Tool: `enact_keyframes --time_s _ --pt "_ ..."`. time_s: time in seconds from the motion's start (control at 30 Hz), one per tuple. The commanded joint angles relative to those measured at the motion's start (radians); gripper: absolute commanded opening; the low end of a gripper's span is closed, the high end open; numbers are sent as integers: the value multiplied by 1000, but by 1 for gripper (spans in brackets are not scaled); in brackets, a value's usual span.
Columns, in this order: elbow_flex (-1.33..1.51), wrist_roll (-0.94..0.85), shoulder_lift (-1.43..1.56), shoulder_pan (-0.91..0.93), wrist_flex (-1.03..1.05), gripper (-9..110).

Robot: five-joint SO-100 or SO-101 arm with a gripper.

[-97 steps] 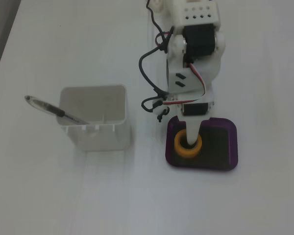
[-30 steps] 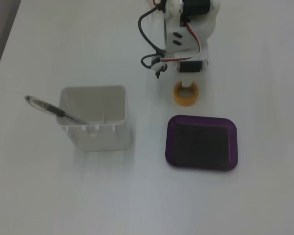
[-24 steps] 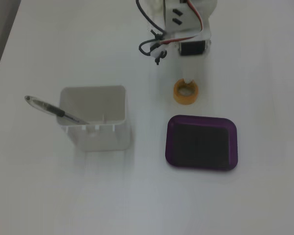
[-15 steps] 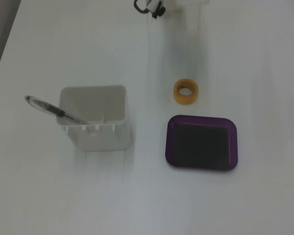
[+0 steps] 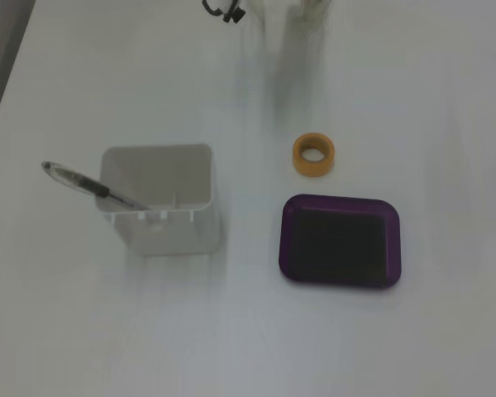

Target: Remove the yellow tape from the box.

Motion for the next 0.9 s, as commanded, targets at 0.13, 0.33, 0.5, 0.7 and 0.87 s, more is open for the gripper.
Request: enact_keyframes --time_s 0.13,0.33,0.5,0.7,0.87 --pt "339 11 400 -5 -78 16" --pt "514 12 568 -5 -34 15" --pt "528 14 526 -6 -29 15" --pt "522 58 526 -6 -38 0" --pt "525 161 526 -8 -40 1"
